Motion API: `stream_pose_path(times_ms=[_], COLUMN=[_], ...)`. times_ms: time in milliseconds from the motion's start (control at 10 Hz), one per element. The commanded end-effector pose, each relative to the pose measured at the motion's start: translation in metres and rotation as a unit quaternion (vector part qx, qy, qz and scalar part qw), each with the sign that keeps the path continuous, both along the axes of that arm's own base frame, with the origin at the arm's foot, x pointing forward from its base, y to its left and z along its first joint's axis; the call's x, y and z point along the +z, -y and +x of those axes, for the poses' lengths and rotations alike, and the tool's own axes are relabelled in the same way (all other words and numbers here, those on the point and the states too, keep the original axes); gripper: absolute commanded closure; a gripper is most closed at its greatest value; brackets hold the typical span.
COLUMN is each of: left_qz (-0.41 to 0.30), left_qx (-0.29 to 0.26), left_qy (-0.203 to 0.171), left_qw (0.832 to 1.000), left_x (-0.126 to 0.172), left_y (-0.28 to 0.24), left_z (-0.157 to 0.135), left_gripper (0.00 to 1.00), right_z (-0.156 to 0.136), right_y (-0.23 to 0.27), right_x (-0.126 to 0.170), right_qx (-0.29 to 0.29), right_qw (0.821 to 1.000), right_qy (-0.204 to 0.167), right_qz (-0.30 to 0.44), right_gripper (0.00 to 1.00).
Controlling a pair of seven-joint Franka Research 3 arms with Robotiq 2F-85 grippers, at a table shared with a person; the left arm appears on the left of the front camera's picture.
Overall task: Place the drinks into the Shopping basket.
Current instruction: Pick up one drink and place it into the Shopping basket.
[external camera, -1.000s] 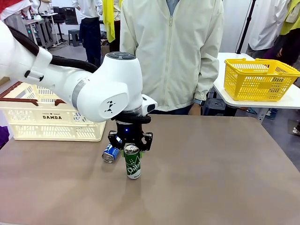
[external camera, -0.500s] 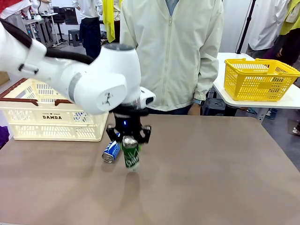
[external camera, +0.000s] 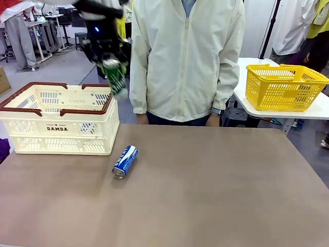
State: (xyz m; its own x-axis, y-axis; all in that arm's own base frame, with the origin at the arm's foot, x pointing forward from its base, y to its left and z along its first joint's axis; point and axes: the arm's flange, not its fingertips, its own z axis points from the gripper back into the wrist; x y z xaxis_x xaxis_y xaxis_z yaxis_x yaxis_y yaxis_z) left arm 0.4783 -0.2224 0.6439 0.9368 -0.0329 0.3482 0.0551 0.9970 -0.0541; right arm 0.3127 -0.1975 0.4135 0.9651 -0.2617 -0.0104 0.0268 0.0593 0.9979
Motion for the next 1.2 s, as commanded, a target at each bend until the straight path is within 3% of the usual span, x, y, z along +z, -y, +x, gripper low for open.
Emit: stream_pose_path(times_ms=[0, 100, 200, 400, 600, 700, 800, 1100], left_qz=[0.034, 0.031, 0.018, 0.008, -0.009, -0.029, 0.01, 0.01], left_qx=[0.129, 0.177, 0.192, 0.194, 0.181, 0.17, 0.193, 0.193], left_qy=[0.024, 0.032, 0.008, -0.051, -0.088, -0.103, -0.081, -0.081], left_qw=[0.991, 0.983, 0.981, 0.98, 0.98, 0.98, 0.978, 0.978], left_x=[-0.015, -0.03, -0.05, -0.098, -0.131, -0.134, -0.14, -0.14], left_y=[-0.031, -0.057, -0.077, -0.101, -0.11, -0.111, -0.11, -0.11], left_z=[0.035, 0.048, 0.059, 0.08, 0.092, 0.093, 0.092, 0.092], left_gripper=[1.0, 1.0, 1.0, 1.0, 1.0, 1.0, 1.0, 1.0], right_z=[-0.002, -0.002, -0.002, -0.002, -0.002, -0.002, -0.002, -0.002], right_y=[0.001, 0.001, 0.001, 0.001, 0.001, 0.001, 0.001, 0.001], right_x=[0.004, 0.004, 0.004, 0.004, 0.004, 0.004, 0.004, 0.004], right_qx=[0.005, 0.005, 0.005, 0.005, 0.005, 0.005, 0.005, 0.005], right_qw=[1.0, 1.0, 1.0, 1.0, 1.0, 1.0, 1.0, 1.0], right_qy=[-0.002, -0.002, -0.002, -0.002, -0.002, -0.002, -0.002, -0.002], right_qz=[0.001, 0.001, 0.001, 0.001, 0.001, 0.001, 0.001, 0.001], right_gripper=[0.0, 0.0, 0.0, 0.0, 0.0, 0.0, 0.0, 0.0])
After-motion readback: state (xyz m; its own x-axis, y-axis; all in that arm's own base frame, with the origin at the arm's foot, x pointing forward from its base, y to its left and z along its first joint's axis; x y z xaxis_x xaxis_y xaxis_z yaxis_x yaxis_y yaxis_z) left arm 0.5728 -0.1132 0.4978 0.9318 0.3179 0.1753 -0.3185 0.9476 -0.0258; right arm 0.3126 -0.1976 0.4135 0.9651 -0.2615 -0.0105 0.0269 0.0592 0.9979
